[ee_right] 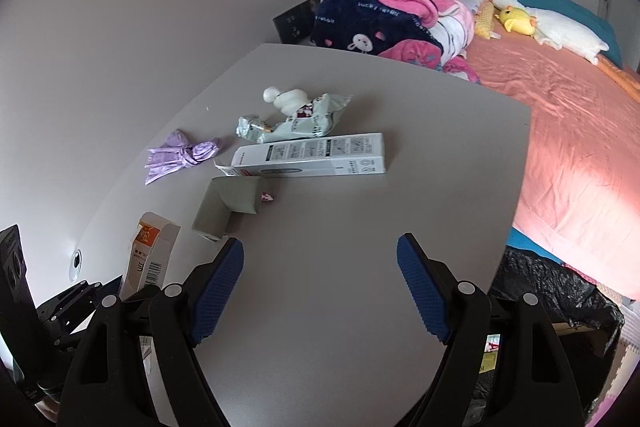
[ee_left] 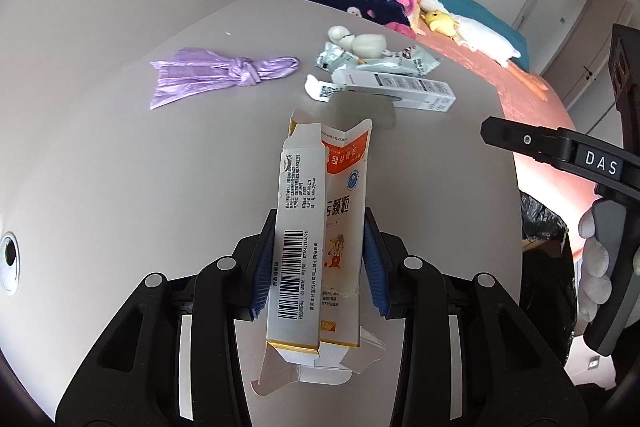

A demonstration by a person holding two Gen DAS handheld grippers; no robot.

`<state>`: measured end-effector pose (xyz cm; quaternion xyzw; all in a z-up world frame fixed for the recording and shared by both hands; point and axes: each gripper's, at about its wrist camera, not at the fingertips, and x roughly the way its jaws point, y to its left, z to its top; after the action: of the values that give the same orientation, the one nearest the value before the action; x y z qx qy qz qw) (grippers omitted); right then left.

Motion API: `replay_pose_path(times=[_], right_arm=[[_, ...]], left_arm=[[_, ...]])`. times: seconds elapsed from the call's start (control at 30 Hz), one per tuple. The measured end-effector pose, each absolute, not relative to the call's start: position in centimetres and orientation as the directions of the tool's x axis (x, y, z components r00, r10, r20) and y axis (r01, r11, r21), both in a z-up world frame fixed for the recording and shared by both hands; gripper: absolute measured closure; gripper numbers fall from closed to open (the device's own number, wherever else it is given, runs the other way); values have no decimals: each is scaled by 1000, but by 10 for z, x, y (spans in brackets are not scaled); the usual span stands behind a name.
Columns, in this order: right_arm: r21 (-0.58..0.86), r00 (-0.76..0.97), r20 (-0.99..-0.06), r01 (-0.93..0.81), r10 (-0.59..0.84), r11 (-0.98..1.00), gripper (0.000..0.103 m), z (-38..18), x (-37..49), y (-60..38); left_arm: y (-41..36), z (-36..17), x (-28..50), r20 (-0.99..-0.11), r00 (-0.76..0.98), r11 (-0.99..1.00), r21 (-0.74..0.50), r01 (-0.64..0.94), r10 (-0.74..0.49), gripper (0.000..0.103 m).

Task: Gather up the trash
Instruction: 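Lift the medicine box with the left tool while the right tool grasps the grey-red packet, then carry the box and grey-red packet over the trash bag and release both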

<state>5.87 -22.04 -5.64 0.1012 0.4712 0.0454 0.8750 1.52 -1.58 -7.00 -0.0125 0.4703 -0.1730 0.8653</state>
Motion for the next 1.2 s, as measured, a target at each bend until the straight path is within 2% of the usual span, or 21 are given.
replay_pose_path(times=[0.5,0.6,0.73,0.93,1.0,1.07,1.13,1.2], right_arm=[[228,506,-836,-34,214,973,24,-88,108,-164],[216,508,-840,-10,191,976,24,-95,118,-159],[237,509,-836,-1,204,972,18,-102,127,-154],[244,491,-841,-29,227,969,19,-108,135,-141],[276,481,-837,-44,262,960,27,-109,136,-139],[276,474,-840,-49,266,960,56,-109,138,-138],[309,459,-837,-50,296,950,64,-109,139,-139],[308,456,-838,-57,299,950,66,-107,137,-140]], left_arm=[[46,-75,28,-805,535,966,-199,164,-257,63],[52,-78,29,-808,531,966,-208,151,-256,63],[53,-82,31,-814,520,966,-208,151,-257,62],[53,-84,34,-818,515,967,-208,149,-255,61],[53,-84,33,-820,513,968,-205,147,-252,61],[54,-85,33,-822,511,968,-205,144,-250,61],[55,-85,33,-824,510,968,-205,142,-249,61],[54,-83,33,-823,511,969,-204,142,-248,61]])
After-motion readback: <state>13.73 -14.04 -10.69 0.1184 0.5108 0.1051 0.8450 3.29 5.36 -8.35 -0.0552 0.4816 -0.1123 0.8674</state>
